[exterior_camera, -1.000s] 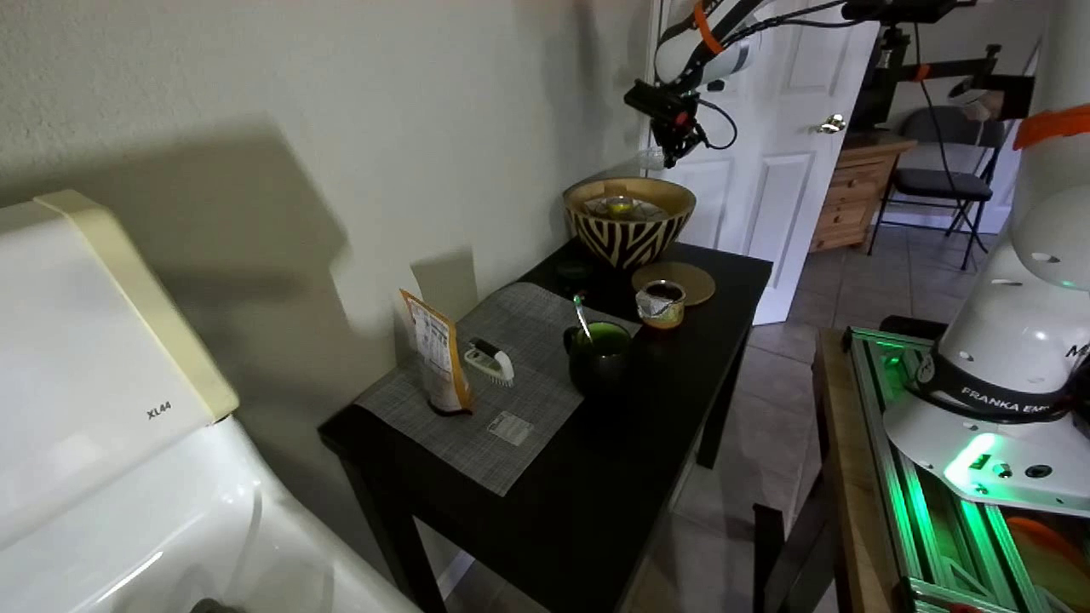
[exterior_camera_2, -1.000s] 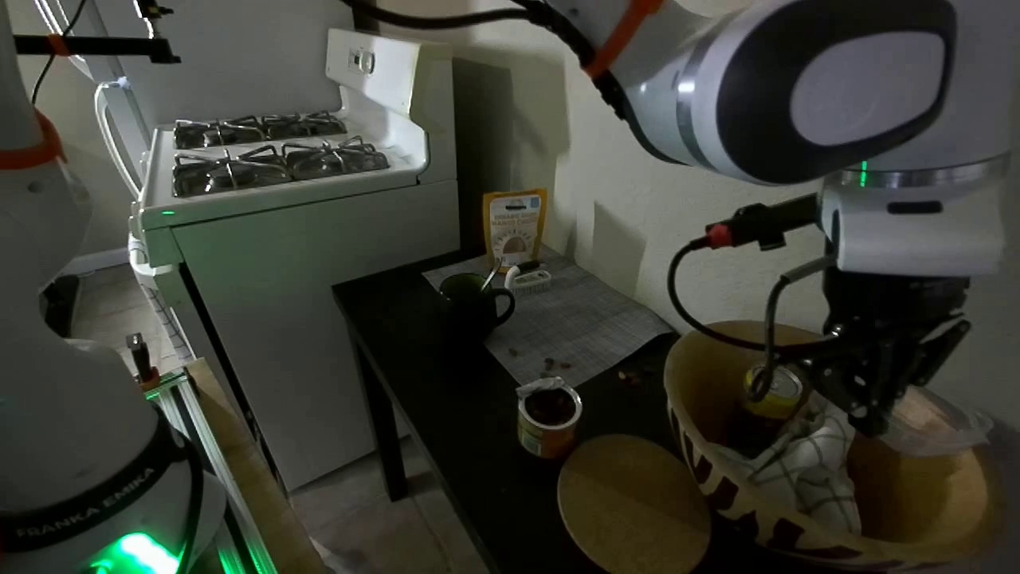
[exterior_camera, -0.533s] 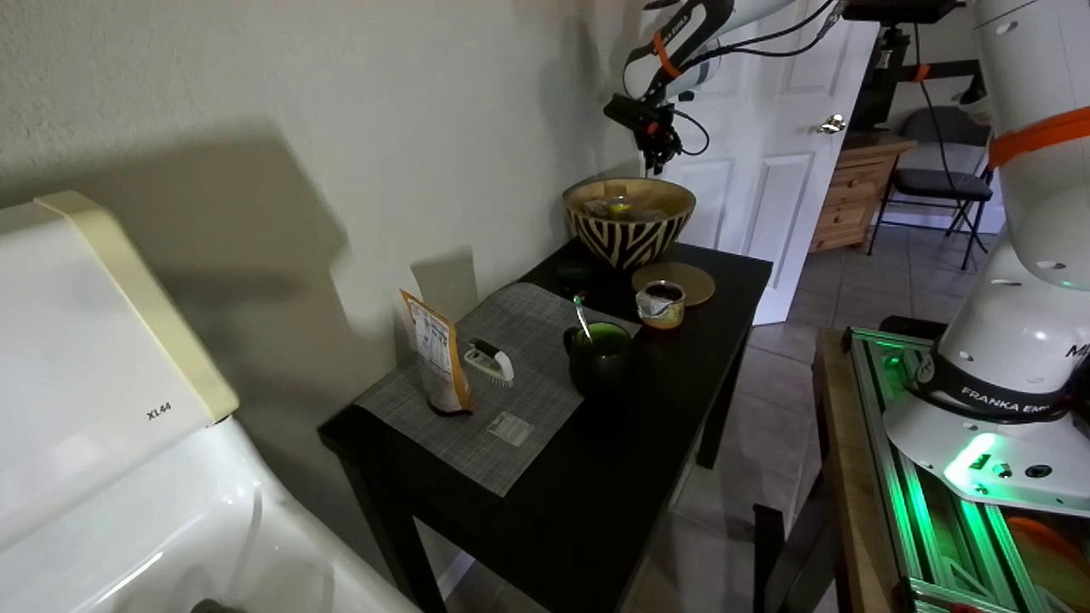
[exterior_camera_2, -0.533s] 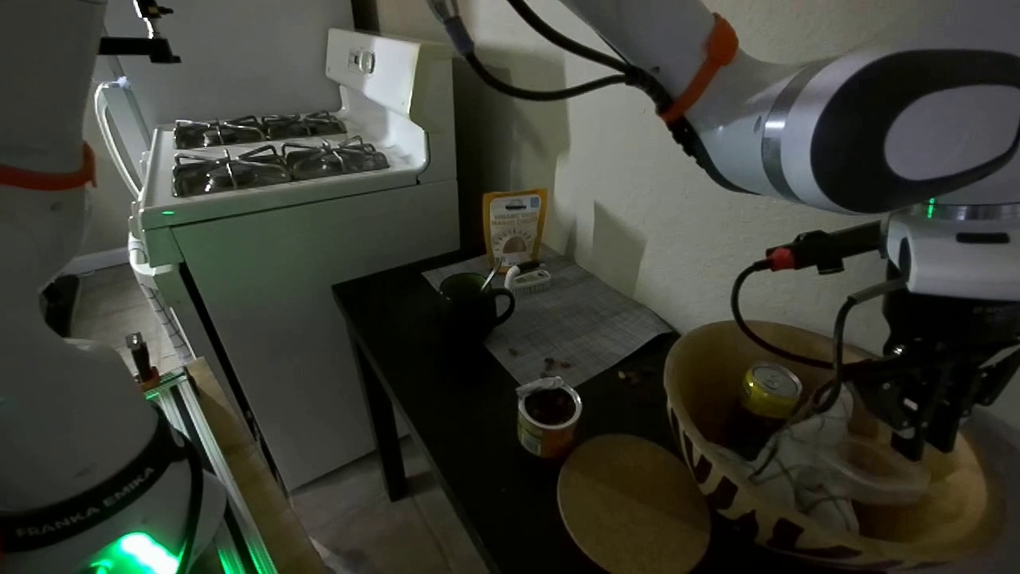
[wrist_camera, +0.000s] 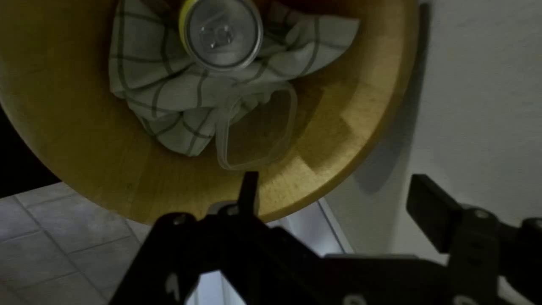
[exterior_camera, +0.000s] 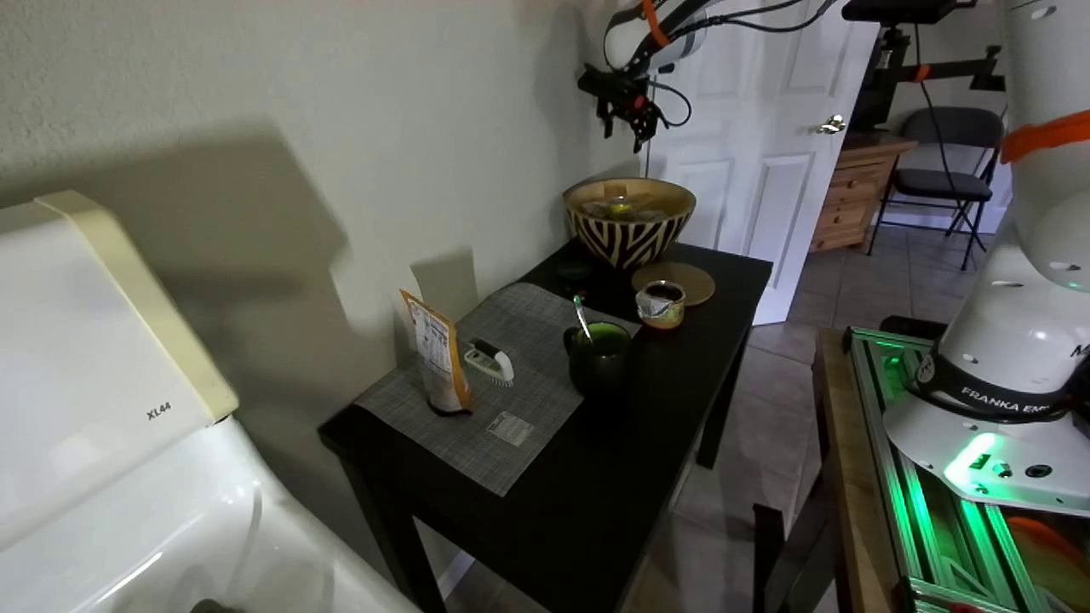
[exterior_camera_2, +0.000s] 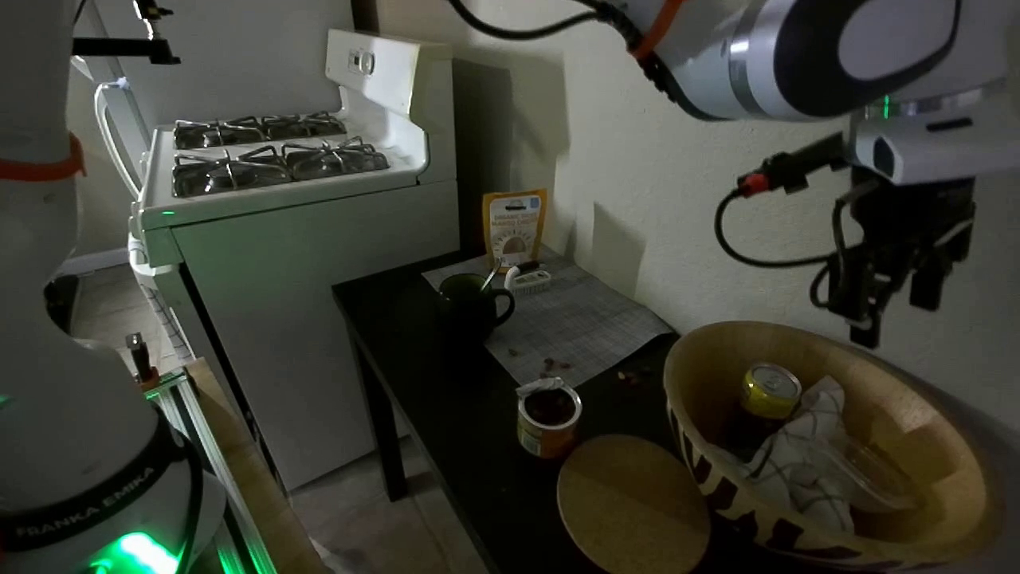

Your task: Pick up the clear bowl and place it in the wooden bowl

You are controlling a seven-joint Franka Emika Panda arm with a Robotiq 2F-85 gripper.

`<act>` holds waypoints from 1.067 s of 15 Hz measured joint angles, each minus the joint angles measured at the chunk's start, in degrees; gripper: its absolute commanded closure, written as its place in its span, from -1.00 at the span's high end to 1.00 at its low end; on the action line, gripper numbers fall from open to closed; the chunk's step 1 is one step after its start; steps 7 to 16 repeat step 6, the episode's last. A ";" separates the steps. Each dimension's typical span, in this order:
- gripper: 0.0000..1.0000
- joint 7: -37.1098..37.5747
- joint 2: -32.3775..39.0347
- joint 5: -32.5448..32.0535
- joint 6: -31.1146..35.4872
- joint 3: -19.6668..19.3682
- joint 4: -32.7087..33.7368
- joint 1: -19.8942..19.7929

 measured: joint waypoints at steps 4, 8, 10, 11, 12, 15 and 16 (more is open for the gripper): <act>1.00 -6.87 -11.16 -0.11 0.51 2.13 -9.46 4.54; 1.00 -7.64 -14.01 -0.12 0.60 2.67 -12.45 5.52; 1.00 -7.64 -14.01 -0.12 0.60 2.67 -12.45 5.52; 1.00 -7.64 -14.01 -0.12 0.60 2.67 -12.45 5.52; 1.00 -7.64 -14.01 -0.12 0.60 2.67 -12.45 5.52; 1.00 -7.64 -14.01 -0.12 0.60 2.67 -12.45 5.52; 1.00 -7.64 -14.01 -0.12 0.60 2.67 -12.45 5.52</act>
